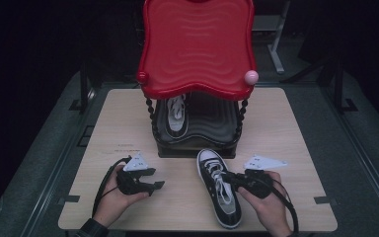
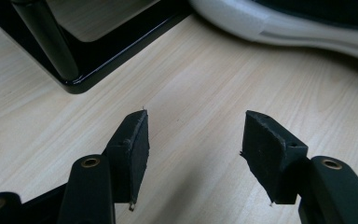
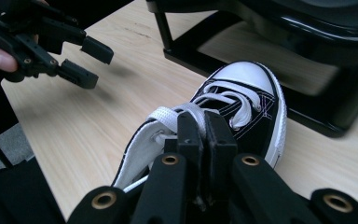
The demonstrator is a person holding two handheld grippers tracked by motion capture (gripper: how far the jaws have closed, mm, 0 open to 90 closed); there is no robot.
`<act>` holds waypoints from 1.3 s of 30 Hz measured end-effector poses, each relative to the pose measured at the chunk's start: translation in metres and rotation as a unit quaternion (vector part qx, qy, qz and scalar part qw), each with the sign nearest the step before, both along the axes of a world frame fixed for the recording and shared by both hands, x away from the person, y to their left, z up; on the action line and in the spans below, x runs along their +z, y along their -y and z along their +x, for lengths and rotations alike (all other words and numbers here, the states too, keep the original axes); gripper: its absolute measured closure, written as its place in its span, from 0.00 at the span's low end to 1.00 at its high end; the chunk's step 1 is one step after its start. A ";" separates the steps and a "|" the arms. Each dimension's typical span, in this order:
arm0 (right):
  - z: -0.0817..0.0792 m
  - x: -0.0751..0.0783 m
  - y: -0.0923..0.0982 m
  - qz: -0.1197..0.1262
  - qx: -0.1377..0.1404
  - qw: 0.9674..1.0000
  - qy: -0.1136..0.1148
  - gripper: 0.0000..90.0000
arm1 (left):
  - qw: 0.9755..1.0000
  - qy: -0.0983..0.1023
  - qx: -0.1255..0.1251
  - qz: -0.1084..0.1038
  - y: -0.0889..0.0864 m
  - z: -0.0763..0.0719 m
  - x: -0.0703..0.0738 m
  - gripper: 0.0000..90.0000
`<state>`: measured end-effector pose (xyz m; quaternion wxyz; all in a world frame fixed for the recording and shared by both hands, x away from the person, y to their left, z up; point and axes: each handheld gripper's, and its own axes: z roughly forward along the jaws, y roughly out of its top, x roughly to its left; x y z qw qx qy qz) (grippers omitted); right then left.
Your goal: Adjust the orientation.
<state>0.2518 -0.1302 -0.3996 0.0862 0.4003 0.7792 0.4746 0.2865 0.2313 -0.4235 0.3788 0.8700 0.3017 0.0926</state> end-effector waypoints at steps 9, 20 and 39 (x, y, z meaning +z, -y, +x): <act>0.008 -0.008 -0.047 -0.010 0.046 0.999 0.000 0.95 | 1.000 0.009 -0.013 -0.014 0.007 -0.006 0.007 0.46; 0.004 -0.015 -0.043 -0.018 0.086 0.996 -0.002 0.79 | 0.996 -0.005 -0.062 -0.067 0.044 -0.023 0.017 0.46; 0.011 -0.029 -0.034 -0.012 0.120 0.993 -0.015 0.77 | 0.991 -0.039 -0.091 -0.089 0.078 -0.017 0.000 0.62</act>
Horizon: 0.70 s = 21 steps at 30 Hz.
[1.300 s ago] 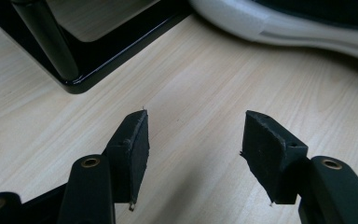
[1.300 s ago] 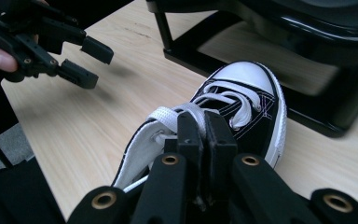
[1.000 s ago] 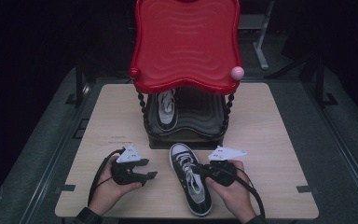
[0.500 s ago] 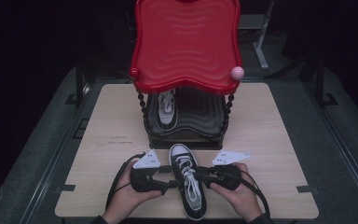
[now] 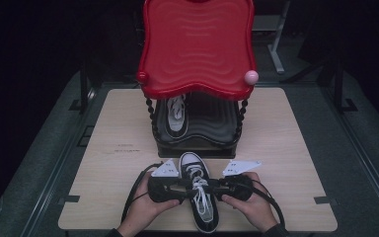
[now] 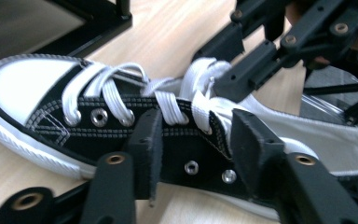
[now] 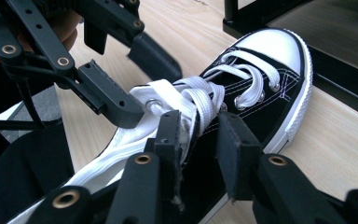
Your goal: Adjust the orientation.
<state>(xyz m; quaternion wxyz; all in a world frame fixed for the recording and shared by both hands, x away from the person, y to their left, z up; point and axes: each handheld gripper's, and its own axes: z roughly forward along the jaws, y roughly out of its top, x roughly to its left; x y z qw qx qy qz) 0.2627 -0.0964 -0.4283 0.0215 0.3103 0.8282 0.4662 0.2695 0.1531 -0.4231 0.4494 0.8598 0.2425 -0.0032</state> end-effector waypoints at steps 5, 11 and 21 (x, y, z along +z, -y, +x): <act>0.003 -0.002 -0.002 -0.005 0.005 1.000 -0.003 0.81 | 1.000 -0.012 -0.017 0.002 0.001 0.003 -0.001 0.73; 0.004 0.001 -0.005 -0.014 0.009 1.000 -0.013 0.95 | 0.999 -0.031 -0.024 0.005 0.002 0.004 0.004 0.94; -0.010 0.014 0.001 0.001 0.011 1.000 -0.005 0.95 | 0.999 -0.014 -0.040 -0.009 -0.003 -0.003 0.021 0.96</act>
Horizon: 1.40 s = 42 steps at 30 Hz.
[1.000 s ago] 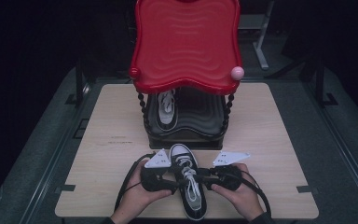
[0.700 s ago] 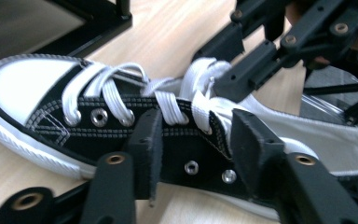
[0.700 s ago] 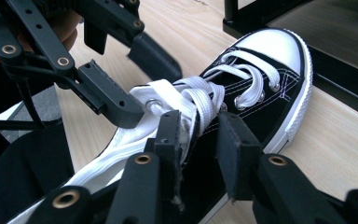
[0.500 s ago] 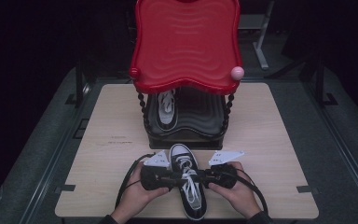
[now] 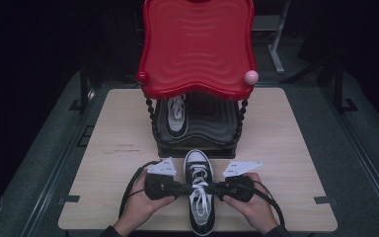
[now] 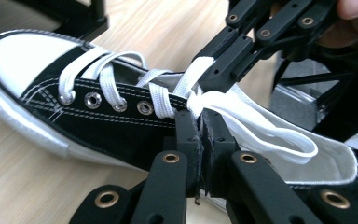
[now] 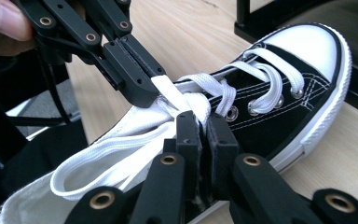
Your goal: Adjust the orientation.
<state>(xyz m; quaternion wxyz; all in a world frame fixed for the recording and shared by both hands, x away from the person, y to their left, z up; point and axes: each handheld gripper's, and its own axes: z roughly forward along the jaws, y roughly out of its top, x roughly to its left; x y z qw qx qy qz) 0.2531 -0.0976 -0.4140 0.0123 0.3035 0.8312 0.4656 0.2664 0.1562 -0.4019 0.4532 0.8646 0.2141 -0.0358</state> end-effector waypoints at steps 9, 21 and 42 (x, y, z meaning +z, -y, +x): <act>-0.023 0.017 0.013 0.019 0.002 1.000 0.013 0.95 | 0.999 0.017 -0.035 -0.013 0.006 -0.015 0.020 0.96; -0.029 0.054 0.028 0.050 -0.006 0.997 0.065 0.95 | 0.996 0.077 -0.046 -0.028 0.012 -0.012 0.066 0.97; 0.068 0.082 0.026 0.050 -0.103 0.984 0.135 0.95 | 0.981 0.176 0.077 -0.010 0.032 0.078 0.094 0.98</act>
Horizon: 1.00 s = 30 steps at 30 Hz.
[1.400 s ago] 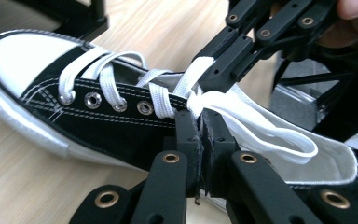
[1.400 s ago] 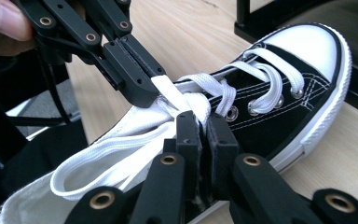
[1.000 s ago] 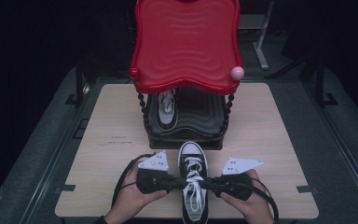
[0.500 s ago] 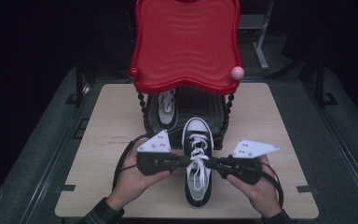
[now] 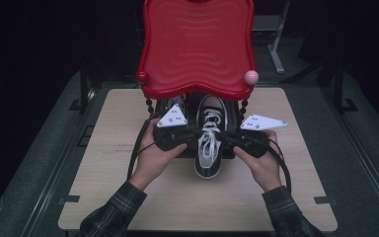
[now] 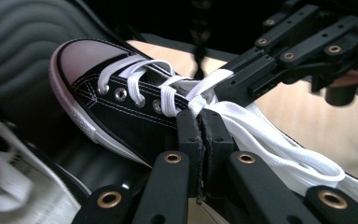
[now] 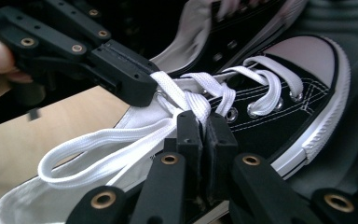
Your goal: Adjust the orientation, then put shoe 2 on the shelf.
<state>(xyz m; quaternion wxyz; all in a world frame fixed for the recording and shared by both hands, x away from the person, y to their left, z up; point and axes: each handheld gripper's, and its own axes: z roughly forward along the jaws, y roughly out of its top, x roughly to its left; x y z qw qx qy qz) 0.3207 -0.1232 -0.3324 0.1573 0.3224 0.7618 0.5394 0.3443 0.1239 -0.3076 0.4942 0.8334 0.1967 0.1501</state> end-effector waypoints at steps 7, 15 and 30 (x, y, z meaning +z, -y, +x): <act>0.029 0.002 -0.005 -0.009 -0.032 0.999 0.016 0.95 | 0.998 0.026 0.057 -0.009 0.009 0.017 -0.004 0.98; 0.033 -0.002 -0.005 -0.009 -0.039 0.999 0.014 0.95 | 0.997 0.028 0.065 -0.009 0.013 0.017 -0.010 0.97; 0.004 0.002 0.007 0.017 -0.012 1.000 0.007 0.71 | 0.999 0.002 0.044 -0.031 -0.019 -0.005 -0.008 0.66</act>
